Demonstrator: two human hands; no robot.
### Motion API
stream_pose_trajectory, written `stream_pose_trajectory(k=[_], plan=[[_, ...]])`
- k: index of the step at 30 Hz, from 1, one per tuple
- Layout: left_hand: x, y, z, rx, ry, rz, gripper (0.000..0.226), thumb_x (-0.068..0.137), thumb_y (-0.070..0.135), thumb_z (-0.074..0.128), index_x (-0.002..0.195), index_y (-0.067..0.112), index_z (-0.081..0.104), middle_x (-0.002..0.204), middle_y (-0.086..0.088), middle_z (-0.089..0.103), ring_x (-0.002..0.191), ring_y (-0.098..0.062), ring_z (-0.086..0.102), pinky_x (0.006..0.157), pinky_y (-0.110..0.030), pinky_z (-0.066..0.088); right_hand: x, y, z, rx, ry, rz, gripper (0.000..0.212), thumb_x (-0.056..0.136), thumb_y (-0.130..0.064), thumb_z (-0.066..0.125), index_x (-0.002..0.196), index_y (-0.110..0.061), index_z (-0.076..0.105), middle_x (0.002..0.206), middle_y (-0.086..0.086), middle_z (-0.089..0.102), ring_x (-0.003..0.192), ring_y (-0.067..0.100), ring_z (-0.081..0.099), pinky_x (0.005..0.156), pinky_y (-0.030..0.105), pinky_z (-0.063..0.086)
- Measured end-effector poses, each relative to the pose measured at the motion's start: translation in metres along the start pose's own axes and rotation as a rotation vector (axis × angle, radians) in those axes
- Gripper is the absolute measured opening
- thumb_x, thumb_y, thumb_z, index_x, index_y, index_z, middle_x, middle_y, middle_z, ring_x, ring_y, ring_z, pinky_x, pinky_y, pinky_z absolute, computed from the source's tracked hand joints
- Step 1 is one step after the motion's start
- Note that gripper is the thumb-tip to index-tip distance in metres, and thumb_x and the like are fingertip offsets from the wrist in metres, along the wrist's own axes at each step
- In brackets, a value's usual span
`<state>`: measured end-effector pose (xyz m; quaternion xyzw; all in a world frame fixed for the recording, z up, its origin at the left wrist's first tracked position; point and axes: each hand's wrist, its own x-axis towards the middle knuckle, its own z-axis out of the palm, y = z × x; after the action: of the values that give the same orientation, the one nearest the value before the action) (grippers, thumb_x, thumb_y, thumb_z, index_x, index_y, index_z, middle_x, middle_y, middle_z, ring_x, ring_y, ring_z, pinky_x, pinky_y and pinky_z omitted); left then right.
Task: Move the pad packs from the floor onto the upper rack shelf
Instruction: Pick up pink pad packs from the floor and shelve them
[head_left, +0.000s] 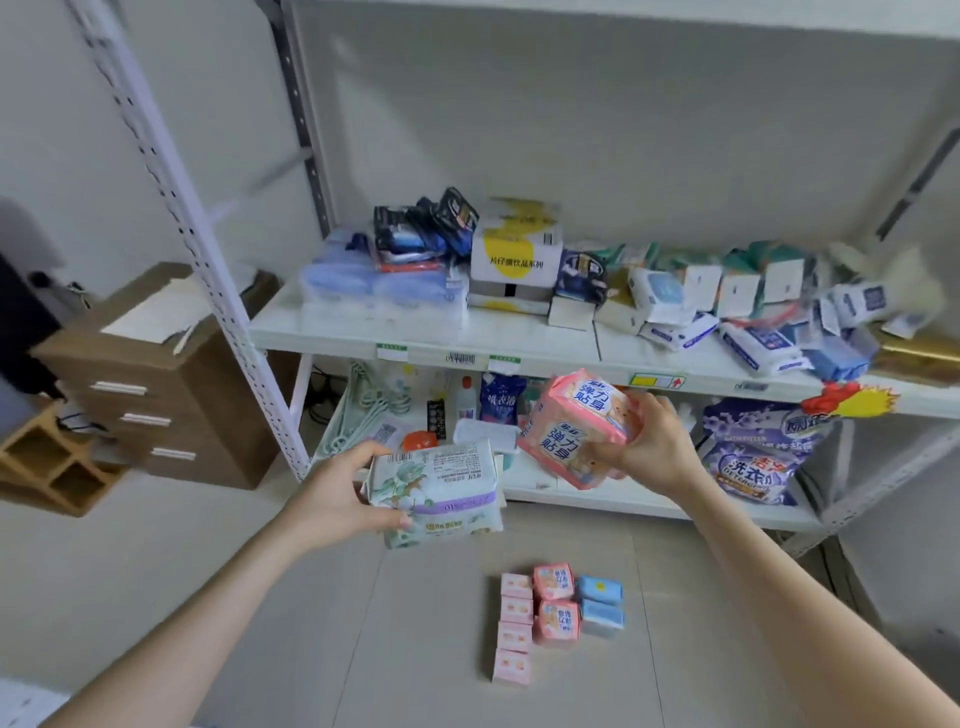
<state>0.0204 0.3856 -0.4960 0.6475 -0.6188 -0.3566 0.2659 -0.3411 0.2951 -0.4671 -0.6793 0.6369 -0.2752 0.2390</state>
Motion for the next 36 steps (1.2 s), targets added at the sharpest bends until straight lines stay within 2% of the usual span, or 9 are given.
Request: stream_pose_trajectory(k=[4, 7, 11, 17, 23, 26, 31, 34, 36], plan=[[-0.004, 0.046, -0.052, 0.000, 0.061, 0.077, 0.071, 0.042, 0.047, 0.091, 0.104, 0.034, 0.060, 0.097, 0.016, 0.072, 0.092, -0.003, 0.068, 0.085, -0.039, 0.056, 0.014, -0.055, -0.044, 0.041, 0.015, -0.076, 0.081, 0.050, -0.048, 0.086, 0.117, -0.020, 0.051, 0.104, -0.001, 0.053, 0.087, 0.015, 0.060, 0.073, 0.037, 0.057], [-0.010, 0.079, -0.087, -0.007, 0.119, 0.117, 0.070, 0.043, 0.044, 0.091, 0.105, 0.033, 0.062, 0.099, 0.017, 0.072, 0.093, -0.001, 0.068, 0.085, -0.039, 0.057, 0.023, -0.095, -0.072, 0.029, 0.050, -0.159, 0.074, 0.049, -0.052, 0.084, 0.108, -0.024, 0.049, 0.102, 0.000, 0.057, 0.087, 0.017, 0.061, 0.076, 0.040, 0.057], [-0.016, 0.112, -0.133, 0.026, 0.184, 0.181, 0.072, 0.045, 0.049, 0.092, 0.108, 0.035, 0.061, 0.105, 0.020, 0.070, 0.101, 0.001, 0.064, 0.091, -0.038, 0.054, 0.034, -0.145, -0.099, 0.011, 0.113, -0.219, 0.069, 0.056, -0.042, 0.086, 0.112, -0.021, 0.052, 0.103, 0.000, 0.051, 0.084, 0.007, 0.052, 0.065, 0.022, 0.044], [-0.026, 0.148, -0.202, 0.027, 0.239, 0.246, 0.059, 0.053, 0.034, 0.093, 0.104, 0.033, 0.064, 0.102, 0.020, 0.071, 0.098, 0.002, 0.065, 0.092, -0.040, 0.053, 0.050, -0.213, -0.119, 0.026, 0.167, -0.293, 0.069, 0.058, -0.037, 0.087, 0.116, -0.020, 0.053, 0.106, -0.001, 0.049, 0.087, 0.013, 0.053, 0.072, 0.025, 0.042], [-0.016, 0.163, -0.282, 0.049, 0.275, 0.288, 0.069, 0.043, 0.048, 0.091, 0.104, 0.034, 0.064, 0.106, 0.019, 0.070, 0.104, -0.004, 0.064, 0.095, -0.042, 0.052, 0.070, -0.283, -0.122, 0.057, 0.203, -0.367, 0.072, 0.060, -0.037, 0.087, 0.120, -0.019, 0.052, 0.108, 0.001, 0.050, 0.091, 0.015, 0.054, 0.059, 0.015, 0.039], [-0.005, 0.175, -0.328, 0.075, 0.281, 0.333, 0.073, 0.038, 0.053, 0.092, 0.103, 0.035, 0.063, 0.109, 0.014, 0.069, 0.100, -0.006, 0.067, 0.095, -0.041, 0.052, 0.081, -0.316, -0.123, 0.093, 0.237, -0.404, 0.070, 0.058, -0.037, 0.088, 0.116, -0.020, 0.053, 0.107, 0.001, 0.052, 0.091, 0.015, 0.056, 0.062, 0.018, 0.044], [0.022, 0.197, -0.388, 0.090, 0.299, 0.388, 0.059, 0.058, 0.023, 0.092, 0.109, 0.030, 0.062, 0.110, 0.014, 0.066, 0.106, 0.001, 0.060, 0.097, -0.031, 0.050, 0.109, -0.366, -0.129, 0.094, 0.254, -0.416, 0.071, 0.055, -0.038, 0.088, 0.115, -0.020, 0.055, 0.107, 0.001, 0.055, 0.088, 0.015, 0.061, 0.069, 0.028, 0.051], [0.043, 0.210, -0.418, 0.099, 0.292, 0.413, 0.057, 0.060, 0.020, 0.091, 0.109, 0.027, 0.062, 0.110, 0.013, 0.067, 0.106, 0.001, 0.060, 0.093, -0.025, 0.050, 0.129, -0.391, -0.136, 0.083, 0.281, -0.430, 0.076, 0.040, -0.052, 0.082, 0.107, -0.022, 0.061, 0.103, 0.000, 0.064, 0.085, 0.015, 0.066, 0.071, 0.035, 0.057], [0.061, 0.216, -0.438, 0.099, 0.295, 0.426, 0.054, 0.061, 0.018, 0.091, 0.107, 0.027, 0.063, 0.110, 0.011, 0.068, 0.104, -0.001, 0.063, 0.084, -0.019, 0.051, 0.146, -0.406, -0.139, 0.073, 0.308, -0.442, 0.074, 0.037, -0.055, 0.079, 0.103, -0.025, 0.063, 0.099, 0.000, 0.067, 0.084, 0.015, 0.067, 0.070, 0.032, 0.057]])
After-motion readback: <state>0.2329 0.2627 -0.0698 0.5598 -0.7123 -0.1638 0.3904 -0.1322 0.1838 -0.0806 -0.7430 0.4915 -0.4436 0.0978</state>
